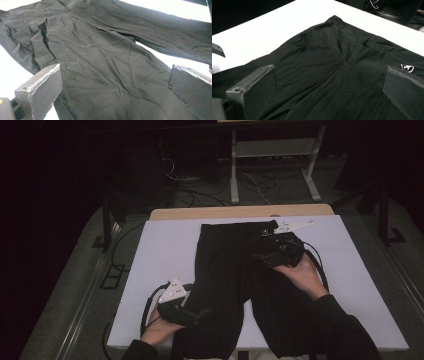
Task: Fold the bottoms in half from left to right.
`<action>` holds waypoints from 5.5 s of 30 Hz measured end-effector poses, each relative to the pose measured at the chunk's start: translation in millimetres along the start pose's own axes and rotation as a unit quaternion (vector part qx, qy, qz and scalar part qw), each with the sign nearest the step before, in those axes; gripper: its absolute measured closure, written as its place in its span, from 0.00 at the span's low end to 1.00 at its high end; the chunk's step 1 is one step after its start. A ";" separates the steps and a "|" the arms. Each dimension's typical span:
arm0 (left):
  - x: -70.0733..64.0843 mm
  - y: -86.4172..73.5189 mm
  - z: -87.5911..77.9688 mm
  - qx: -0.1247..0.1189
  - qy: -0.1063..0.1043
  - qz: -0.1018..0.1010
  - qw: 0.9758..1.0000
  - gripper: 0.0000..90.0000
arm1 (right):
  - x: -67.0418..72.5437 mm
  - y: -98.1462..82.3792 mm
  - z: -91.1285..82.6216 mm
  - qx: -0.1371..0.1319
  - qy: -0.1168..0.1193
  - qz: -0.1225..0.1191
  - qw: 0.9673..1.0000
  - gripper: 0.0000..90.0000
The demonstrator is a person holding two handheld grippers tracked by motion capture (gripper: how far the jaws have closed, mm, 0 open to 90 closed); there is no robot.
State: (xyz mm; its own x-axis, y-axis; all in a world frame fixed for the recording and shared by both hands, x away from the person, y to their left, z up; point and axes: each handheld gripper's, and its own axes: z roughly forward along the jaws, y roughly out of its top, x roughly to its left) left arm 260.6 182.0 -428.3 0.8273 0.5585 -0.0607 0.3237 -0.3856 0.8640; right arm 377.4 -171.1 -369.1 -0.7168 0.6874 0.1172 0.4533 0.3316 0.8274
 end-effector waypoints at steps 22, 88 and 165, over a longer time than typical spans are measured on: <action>-0.3 0.4 -0.7 -0.003 0.001 0.002 1.000 0.00 | -2.2 23.9 22.6 0.016 0.001 -0.009 1.000 0.00; 1.5 0.4 -3.4 -0.012 0.000 -0.005 1.000 0.00 | 4.9 92.2 128.9 0.030 -0.008 -0.011 0.999 0.00; 6.9 0.7 -6.3 -0.017 -0.006 -0.011 1.000 0.00 | 15.0 72.2 264.5 0.054 -0.070 0.066 0.994 0.55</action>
State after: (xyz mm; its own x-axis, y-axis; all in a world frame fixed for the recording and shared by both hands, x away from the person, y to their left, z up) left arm 263.6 190.3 -425.0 0.8251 0.5584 -0.0859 0.3267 -0.3477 0.8789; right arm 539.5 34.1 -452.9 -0.5708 0.8096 0.1366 0.5973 0.2953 0.7457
